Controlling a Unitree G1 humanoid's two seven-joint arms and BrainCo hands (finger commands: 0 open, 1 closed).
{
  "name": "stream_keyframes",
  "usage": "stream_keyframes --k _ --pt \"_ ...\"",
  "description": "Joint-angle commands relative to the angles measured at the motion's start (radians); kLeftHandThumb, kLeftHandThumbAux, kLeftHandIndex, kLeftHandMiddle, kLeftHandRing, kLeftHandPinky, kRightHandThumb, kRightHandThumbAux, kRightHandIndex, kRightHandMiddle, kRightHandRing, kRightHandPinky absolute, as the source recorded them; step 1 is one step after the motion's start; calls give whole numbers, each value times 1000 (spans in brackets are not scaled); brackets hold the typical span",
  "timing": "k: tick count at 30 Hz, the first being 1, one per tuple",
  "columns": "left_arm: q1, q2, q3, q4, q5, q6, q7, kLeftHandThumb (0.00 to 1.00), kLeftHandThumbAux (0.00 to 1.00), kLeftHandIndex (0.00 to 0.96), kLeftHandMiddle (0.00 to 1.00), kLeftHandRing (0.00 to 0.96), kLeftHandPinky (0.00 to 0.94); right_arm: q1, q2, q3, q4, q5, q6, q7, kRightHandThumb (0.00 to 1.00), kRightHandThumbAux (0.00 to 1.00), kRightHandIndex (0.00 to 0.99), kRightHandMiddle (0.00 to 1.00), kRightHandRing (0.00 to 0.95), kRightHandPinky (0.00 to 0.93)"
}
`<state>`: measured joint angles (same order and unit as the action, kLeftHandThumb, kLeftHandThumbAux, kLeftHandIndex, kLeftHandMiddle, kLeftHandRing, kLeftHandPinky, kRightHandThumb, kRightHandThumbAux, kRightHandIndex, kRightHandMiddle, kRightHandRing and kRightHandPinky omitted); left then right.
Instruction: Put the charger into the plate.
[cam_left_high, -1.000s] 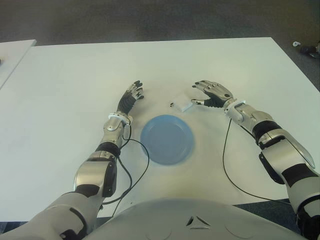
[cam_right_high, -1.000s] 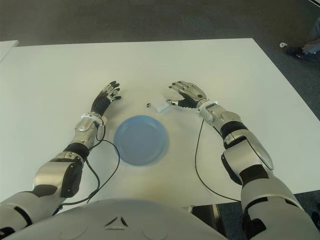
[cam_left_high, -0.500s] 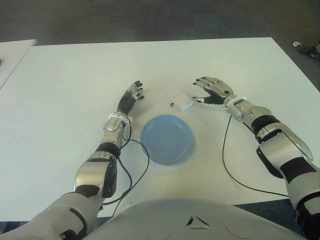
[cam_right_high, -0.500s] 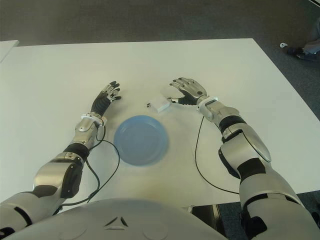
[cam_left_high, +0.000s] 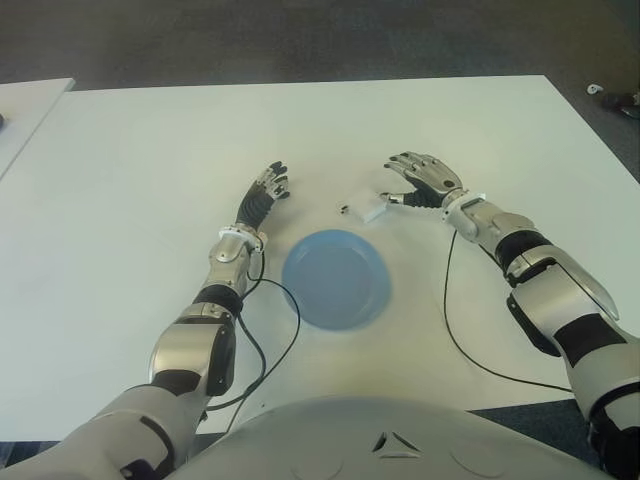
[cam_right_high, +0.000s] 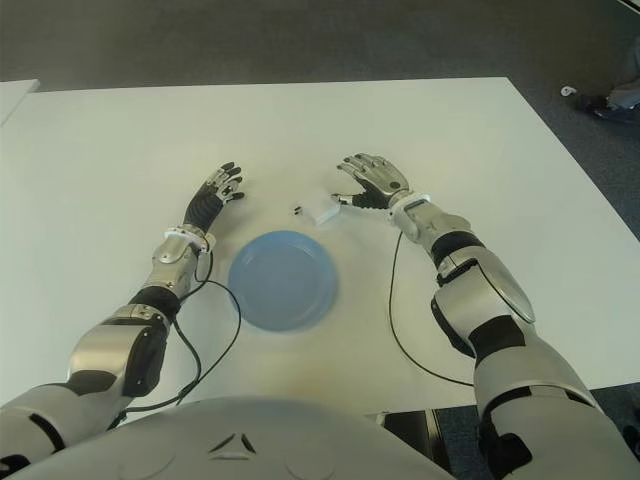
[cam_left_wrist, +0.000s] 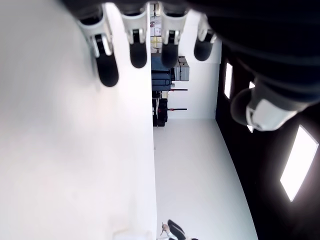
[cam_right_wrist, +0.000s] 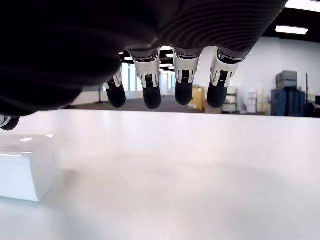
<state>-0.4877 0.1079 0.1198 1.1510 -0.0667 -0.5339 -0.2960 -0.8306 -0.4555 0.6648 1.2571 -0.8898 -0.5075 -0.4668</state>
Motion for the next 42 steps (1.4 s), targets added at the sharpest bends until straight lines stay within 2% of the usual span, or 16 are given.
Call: stream_keyframes --k 1,5,9,15,17,22,30,42 --pt "41 -19 -11 40 17 56 13 0 496 10 101 106 132 54 -1 -42 -93 51 44 33 379 90 0 0 0 0" --pt "39 -23 -14 41 20 54 18 0 494 9 101 106 130 101 -16 -92 -183 93 88 54 369 98 0 0 0 0" --pt "37 -25 -19 41 24 50 23 0 492 10 105 109 134 154 -25 -146 -282 122 171 61 356 102 0 0 0 0" --pt "34 -27 -26 43 28 51 29 0 492 11 106 113 136 269 -46 -214 -516 128 316 98 340 101 0 0 0 0" --pt "33 -27 -28 44 29 53 32 0 493 11 108 114 136 329 -52 -244 -640 122 387 115 338 98 0 0 0 0" --pt "29 -30 -31 45 33 55 36 0 495 11 109 115 137 412 -27 -291 -814 106 523 138 338 88 0 0 0 0" --pt "27 -32 -34 50 34 52 38 0 498 15 117 123 146 470 37 -312 -920 90 660 147 334 79 0 0 0 0" --pt "30 -30 -32 49 35 45 34 0 496 19 132 137 153 556 75 -308 -1032 67 744 182 331 77 0 0 0 0"
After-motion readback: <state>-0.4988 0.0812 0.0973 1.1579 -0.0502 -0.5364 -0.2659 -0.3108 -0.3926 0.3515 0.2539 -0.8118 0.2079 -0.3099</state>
